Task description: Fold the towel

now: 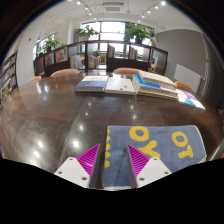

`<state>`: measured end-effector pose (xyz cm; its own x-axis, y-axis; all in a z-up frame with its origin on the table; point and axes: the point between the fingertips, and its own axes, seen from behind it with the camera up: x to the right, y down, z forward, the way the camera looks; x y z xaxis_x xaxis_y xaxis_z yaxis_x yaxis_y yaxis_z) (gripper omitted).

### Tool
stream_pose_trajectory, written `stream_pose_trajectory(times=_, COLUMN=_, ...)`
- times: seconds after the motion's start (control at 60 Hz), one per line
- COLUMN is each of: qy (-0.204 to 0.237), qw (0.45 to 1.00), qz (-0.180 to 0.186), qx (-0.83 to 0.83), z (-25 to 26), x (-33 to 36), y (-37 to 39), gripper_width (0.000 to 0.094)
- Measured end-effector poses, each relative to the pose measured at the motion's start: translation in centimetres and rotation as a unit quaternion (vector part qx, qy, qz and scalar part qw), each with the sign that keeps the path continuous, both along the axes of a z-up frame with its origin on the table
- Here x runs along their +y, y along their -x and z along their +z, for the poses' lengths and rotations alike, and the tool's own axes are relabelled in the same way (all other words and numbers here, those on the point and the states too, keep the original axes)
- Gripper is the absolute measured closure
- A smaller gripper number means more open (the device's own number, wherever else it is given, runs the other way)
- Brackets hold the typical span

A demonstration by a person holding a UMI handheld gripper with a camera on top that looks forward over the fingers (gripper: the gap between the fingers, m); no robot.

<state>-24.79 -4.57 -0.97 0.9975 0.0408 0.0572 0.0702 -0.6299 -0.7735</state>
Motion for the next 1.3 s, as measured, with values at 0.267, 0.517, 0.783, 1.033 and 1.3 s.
stream_pose_trajectory(times=0.267, qy=-0.002, qw=0.999, qz=-0.018, qx=-0.038, z=-0.1, x=0.0, y=-2.0, gripper_width=0.0873)
stream_pose_trajectory(times=0.517, qy=-0.01, qw=1.0, qz=0.019, qx=0.022, z=6.1, x=-0.4, y=-5.0, gripper_width=0.0891)
stream_pose_trajectory(times=0.783, qy=-0.052, qw=0.999, qz=0.001, qx=-0.003, z=13.5, x=0.6, y=-21.4, gripper_width=0.089)
stream_pose_trajectory(times=1.033, qy=0.008, qw=1.0, qz=-0.029, qx=0.006, z=6.6, x=-0.7, y=-30.6, gripper_width=0.0494)
stream_pose_trajectory(times=1.3, qy=-0.017, qw=0.999, qz=-0.033, qx=0.017, z=10.7, x=-3.4, y=-29.6, gripper_width=0.0177)
